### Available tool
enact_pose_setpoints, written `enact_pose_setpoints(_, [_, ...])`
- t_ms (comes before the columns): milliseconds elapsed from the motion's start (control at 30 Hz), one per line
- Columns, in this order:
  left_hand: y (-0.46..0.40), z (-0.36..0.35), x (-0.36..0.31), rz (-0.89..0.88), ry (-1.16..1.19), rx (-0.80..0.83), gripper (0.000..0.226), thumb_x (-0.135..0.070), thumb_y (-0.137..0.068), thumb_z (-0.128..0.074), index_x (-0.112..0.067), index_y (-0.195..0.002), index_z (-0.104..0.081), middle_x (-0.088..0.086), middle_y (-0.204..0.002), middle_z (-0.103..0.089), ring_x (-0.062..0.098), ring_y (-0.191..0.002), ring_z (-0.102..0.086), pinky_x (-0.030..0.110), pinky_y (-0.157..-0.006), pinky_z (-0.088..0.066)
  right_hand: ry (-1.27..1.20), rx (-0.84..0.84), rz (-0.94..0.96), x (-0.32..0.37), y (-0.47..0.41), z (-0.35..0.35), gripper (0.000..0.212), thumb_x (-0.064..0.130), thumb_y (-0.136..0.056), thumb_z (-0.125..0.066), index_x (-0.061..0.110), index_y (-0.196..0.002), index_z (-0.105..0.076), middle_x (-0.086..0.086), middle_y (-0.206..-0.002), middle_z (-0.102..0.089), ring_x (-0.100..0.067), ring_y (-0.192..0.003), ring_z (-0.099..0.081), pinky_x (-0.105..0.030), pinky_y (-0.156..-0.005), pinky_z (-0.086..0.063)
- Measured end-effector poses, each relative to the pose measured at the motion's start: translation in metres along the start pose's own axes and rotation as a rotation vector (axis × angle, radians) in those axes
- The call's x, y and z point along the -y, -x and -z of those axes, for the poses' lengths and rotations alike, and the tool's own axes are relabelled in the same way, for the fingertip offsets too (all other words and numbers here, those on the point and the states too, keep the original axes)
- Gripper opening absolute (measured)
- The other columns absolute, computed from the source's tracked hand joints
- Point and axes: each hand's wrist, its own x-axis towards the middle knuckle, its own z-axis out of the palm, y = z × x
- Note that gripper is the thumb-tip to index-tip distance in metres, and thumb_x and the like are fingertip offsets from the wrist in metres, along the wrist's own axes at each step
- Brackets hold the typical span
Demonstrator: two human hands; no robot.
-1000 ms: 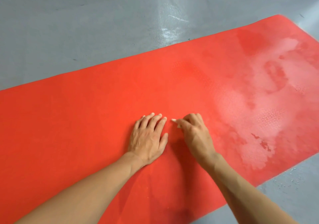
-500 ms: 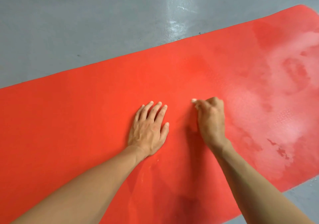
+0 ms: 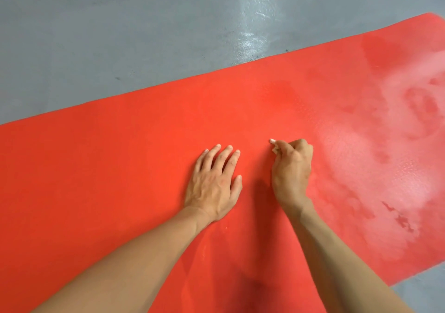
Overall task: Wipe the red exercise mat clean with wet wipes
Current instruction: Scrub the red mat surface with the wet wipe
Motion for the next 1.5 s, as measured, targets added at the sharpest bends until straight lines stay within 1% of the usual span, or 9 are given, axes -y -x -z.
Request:
enact_pose_setpoints(100, [0.001,0.001,0.0,-0.007,0.02,0.004,0.062,-0.046,-0.101,-0.037,-0.022,-0.157,-0.046,0.0,-0.16,-0.046,0.026,-0.152,-0.033,0.048,-0.126,-0.024,-0.142,0.195,0.221,0.02,0.037,-0.003,0.025,0.019,-0.096,-0.053,0.013,-0.103,-0.076,0.002,-0.09,-0.052,-0.008,-0.087,-0.04,-0.018,-0.077,-0.039])
enact_pose_setpoints(200, [0.0,0.001,0.002,-0.015,0.038,-0.007,0.063,-0.047,-0.099,-0.039,-0.02,-0.155,-0.048,0.001,-0.159,-0.047,0.026,-0.152,-0.033,0.048,-0.126,-0.025,-0.087,0.282,0.45,0.007,0.024,0.006,0.018,0.01,-0.094,-0.068,0.016,-0.108,-0.078,0.001,-0.089,-0.054,-0.016,-0.087,-0.047,-0.021,-0.075,-0.042])
enact_pose_setpoints(400, [0.0,-0.002,0.011,-0.049,0.13,0.0,0.071,-0.05,-0.096,-0.042,-0.007,-0.154,-0.047,0.006,-0.16,-0.045,0.026,-0.154,-0.03,0.046,-0.129,-0.021,-0.015,0.102,0.145,0.02,-0.022,-0.019,0.018,0.004,-0.092,-0.064,0.014,-0.095,-0.079,-0.005,-0.09,-0.056,-0.027,-0.093,-0.049,-0.038,-0.079,-0.047])
enact_pose_setpoints(500, [0.008,0.005,0.025,-0.127,0.08,0.07,0.074,-0.055,-0.098,-0.036,-0.009,-0.155,-0.044,0.009,-0.162,-0.041,0.026,-0.156,-0.026,0.046,-0.13,-0.017,-0.053,0.189,0.286,0.038,-0.009,-0.026,0.025,0.003,-0.086,-0.057,0.015,-0.092,-0.079,-0.002,-0.087,-0.058,-0.023,-0.091,-0.049,-0.026,-0.076,-0.042])
enact_pose_setpoints(700, [0.064,0.019,0.049,-0.105,-0.048,0.087,0.065,-0.058,-0.101,-0.034,-0.025,-0.156,-0.046,0.006,-0.159,-0.045,0.03,-0.154,-0.031,0.058,-0.126,-0.022,-0.104,0.283,0.475,0.037,0.032,-0.016,0.023,0.008,-0.093,-0.06,0.018,-0.098,-0.08,0.001,-0.086,-0.06,-0.021,-0.087,-0.052,-0.03,-0.074,-0.048])
enact_pose_setpoints(1067, [0.141,0.024,0.053,-0.032,0.004,0.052,0.057,-0.043,-0.104,-0.035,-0.02,-0.154,-0.05,0.007,-0.156,-0.049,0.029,-0.151,-0.036,0.052,-0.126,-0.028,-0.161,0.268,0.361,0.055,0.176,0.022,0.017,0.012,-0.098,-0.066,0.015,-0.112,-0.075,0.0,-0.09,-0.056,-0.022,-0.086,-0.05,-0.031,-0.074,-0.047])
enact_pose_setpoints(1233, [0.149,0.026,0.055,-0.031,0.008,0.043,0.055,-0.037,-0.104,-0.033,-0.019,-0.153,-0.05,0.007,-0.155,-0.049,0.027,-0.151,-0.036,0.048,-0.126,-0.029,-0.15,0.499,0.703,0.04,0.193,0.043,0.022,0.015,-0.103,-0.058,0.013,-0.121,-0.07,-0.003,-0.099,-0.056,-0.023,-0.09,-0.05,-0.03,-0.08,-0.046])
enact_pose_setpoints(1400, [0.146,0.028,0.053,0.002,0.002,0.017,0.052,-0.037,-0.103,-0.035,-0.02,-0.147,-0.057,0.006,-0.149,-0.055,0.027,-0.146,-0.044,0.046,-0.124,-0.034,-0.043,0.124,0.18,0.028,0.125,0.023,0.013,0.013,-0.1,-0.064,0.014,-0.105,-0.075,-0.006,-0.096,-0.055,-0.024,-0.092,-0.046,-0.043,-0.079,-0.05])
enact_pose_setpoints(1500, [0.14,0.027,0.048,0.016,0.001,-0.019,0.049,-0.038,-0.101,-0.039,-0.019,-0.14,-0.062,0.007,-0.143,-0.059,0.029,-0.141,-0.048,0.045,-0.12,-0.038,-0.162,0.256,0.148,0.058,0.156,0.021,0.019,0.022,-0.102,-0.052,0.02,-0.104,-0.071,-0.002,-0.103,-0.054,-0.01,-0.091,-0.043,-0.029,-0.085,-0.047])
